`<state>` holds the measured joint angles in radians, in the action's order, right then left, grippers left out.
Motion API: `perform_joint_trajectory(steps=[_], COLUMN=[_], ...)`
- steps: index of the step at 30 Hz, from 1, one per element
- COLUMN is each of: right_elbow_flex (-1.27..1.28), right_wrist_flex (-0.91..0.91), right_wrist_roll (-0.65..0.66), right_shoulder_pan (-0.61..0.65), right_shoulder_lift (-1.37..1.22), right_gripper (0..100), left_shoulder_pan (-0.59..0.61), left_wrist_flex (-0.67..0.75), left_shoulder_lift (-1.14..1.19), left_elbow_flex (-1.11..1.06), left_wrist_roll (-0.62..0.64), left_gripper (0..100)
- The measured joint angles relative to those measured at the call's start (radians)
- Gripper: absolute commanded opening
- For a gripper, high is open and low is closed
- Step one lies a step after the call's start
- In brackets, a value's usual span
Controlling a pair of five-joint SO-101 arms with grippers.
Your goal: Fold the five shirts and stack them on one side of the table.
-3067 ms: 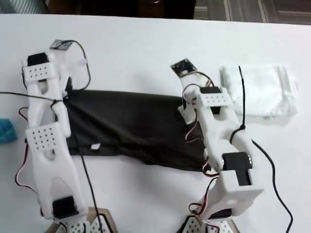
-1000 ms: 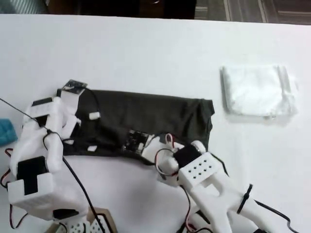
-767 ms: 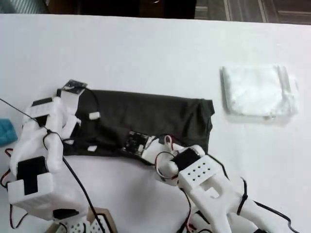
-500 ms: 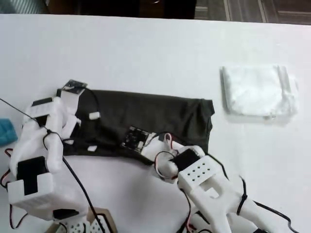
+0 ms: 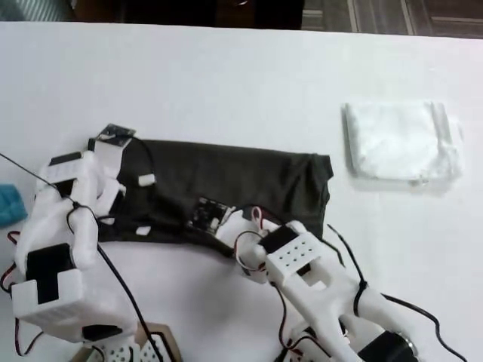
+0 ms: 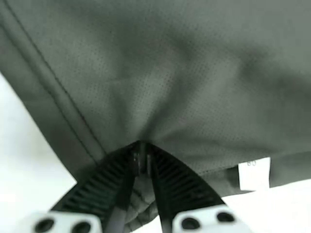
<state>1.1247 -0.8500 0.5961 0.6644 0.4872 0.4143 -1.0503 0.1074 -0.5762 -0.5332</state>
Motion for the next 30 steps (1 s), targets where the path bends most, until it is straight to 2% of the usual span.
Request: perform_joint_trajectory(steps=[15, 25, 30], right_elbow_flex=[-0.058, -0.020, -0.101], right_wrist_flex=[-0.249, -0.249, -0.255], right_wrist_roll=[-0.002, -0.002, -0.002], right_shoulder_pan=[0.000, 0.005, -0.028], right_shoulder_lift=[0.259, 0.272, 0.272], right_gripper=[2.4, 2.1, 2.4], left_shoulder_pan=[0.000, 0.000, 0.000], left_wrist_flex=[0.000, 0.000, 0.000], left_shoulder_lift=[0.000, 0.000, 0.000], left_elbow_flex=[0.000, 0.000, 0.000], left_wrist_roll=[0.000, 0.000, 0.000], left_gripper=[3, 3, 3])
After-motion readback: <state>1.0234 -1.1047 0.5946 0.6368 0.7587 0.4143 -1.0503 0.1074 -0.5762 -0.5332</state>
